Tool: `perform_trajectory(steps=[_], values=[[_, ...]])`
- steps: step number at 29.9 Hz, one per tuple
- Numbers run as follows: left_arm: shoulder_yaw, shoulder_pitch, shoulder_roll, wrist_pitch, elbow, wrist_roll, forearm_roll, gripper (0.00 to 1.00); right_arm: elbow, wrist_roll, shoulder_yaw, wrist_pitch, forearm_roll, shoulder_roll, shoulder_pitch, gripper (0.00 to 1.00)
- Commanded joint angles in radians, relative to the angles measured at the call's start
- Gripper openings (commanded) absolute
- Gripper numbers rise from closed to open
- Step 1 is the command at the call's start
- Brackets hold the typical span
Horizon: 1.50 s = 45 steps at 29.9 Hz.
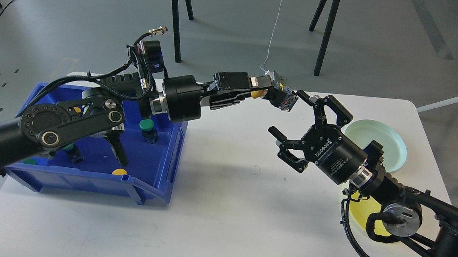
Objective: Pass button and place on color plate
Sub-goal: 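Bring the open right gripper to the button held by the left gripper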
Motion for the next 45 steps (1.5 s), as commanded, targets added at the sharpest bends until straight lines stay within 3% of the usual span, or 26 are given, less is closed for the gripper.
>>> perform_trajectory(steps=[1,16,25,36,45], values=[[0.000,0.000,0.000,0.000,0.000,0.000,0.000,0.11,0.000,0.000,0.011,0.000,0.001,0.001,-0.004,0.99],[0.000,0.000,0.000,0.000,0.000,0.000,-0.002,0.11,0.000,0.000,0.006,0.002,0.003,0.031,0.036,0.95],[-0.001,0.000,0.000,-0.001,0.000,0.000,-0.003,0.11,0.000,0.000,0.021,0.002,0.003,0.031,0.036,0.79],[-0.007,0.002,0.002,-0.001,0.000,0.000,-0.005,0.10,0.000,0.000,0.027,0.000,0.003,0.027,0.027,0.67],[-0.015,0.009,0.002,-0.001,0.000,0.000,-0.005,0.10,0.003,0.000,0.026,0.000,0.000,0.025,0.025,0.39]])
